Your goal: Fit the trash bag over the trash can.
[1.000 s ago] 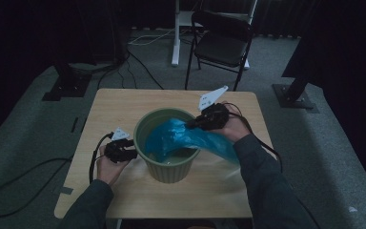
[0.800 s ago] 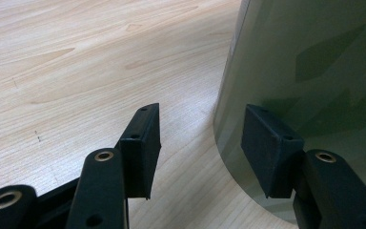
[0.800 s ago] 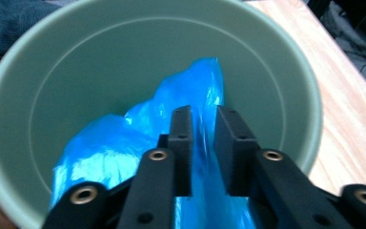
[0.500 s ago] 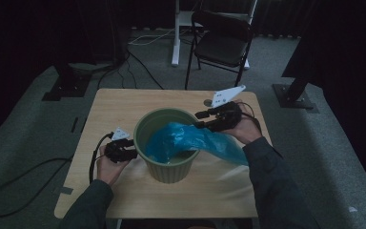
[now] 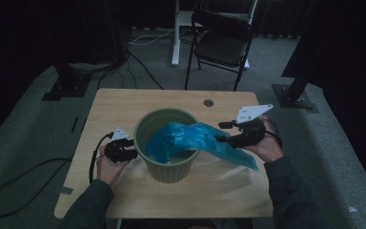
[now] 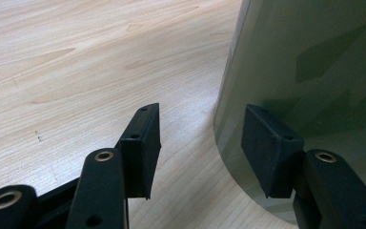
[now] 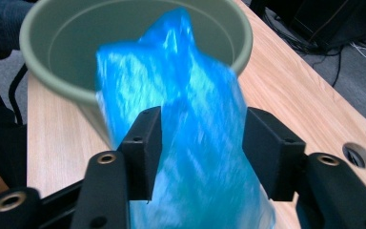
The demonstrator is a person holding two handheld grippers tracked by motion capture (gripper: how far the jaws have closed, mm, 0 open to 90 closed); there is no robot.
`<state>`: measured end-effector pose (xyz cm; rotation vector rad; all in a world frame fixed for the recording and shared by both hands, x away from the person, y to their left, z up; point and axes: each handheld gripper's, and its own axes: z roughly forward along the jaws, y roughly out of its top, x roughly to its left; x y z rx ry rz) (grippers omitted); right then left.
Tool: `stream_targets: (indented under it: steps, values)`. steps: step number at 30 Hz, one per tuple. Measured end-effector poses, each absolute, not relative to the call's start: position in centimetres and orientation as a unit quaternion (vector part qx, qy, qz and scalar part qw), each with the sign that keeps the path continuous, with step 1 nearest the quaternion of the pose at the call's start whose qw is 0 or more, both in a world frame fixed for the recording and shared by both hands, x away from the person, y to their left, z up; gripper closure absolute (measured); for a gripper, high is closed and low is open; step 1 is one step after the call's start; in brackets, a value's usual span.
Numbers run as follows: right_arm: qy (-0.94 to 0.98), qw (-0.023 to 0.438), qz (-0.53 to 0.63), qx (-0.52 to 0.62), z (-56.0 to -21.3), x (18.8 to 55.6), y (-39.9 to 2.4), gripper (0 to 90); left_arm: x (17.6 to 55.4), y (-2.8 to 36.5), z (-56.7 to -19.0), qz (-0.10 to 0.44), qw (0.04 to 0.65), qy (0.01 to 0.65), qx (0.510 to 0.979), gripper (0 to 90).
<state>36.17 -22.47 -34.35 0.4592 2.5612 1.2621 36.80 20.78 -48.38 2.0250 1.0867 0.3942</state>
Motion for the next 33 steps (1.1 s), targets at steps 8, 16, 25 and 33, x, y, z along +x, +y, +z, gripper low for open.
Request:
stream_targets:
  steps: [8,16,25,33]
  values:
    - [0.879,0.137,0.425,0.168,-36.4,34.2,-22.8,40.7,36.8,20.8,-48.4,0.156,0.394,0.428,0.798,48.2]
    - [0.868,0.140,0.435,0.195,-37.6,33.0,-23.7,36.4,36.8,20.8,-48.4,0.156,0.393,0.429,0.798,48.1]
    - [0.868,0.159,0.418,0.217,-39.5,31.9,-24.3,34.2,36.6,20.8,-48.3,0.156,0.393,0.428,0.798,48.2]
    - [0.880,0.166,0.387,0.219,-40.7,32.4,-23.9,59.6,36.2,20.9,-48.1,0.155,0.397,0.430,0.796,48.1]
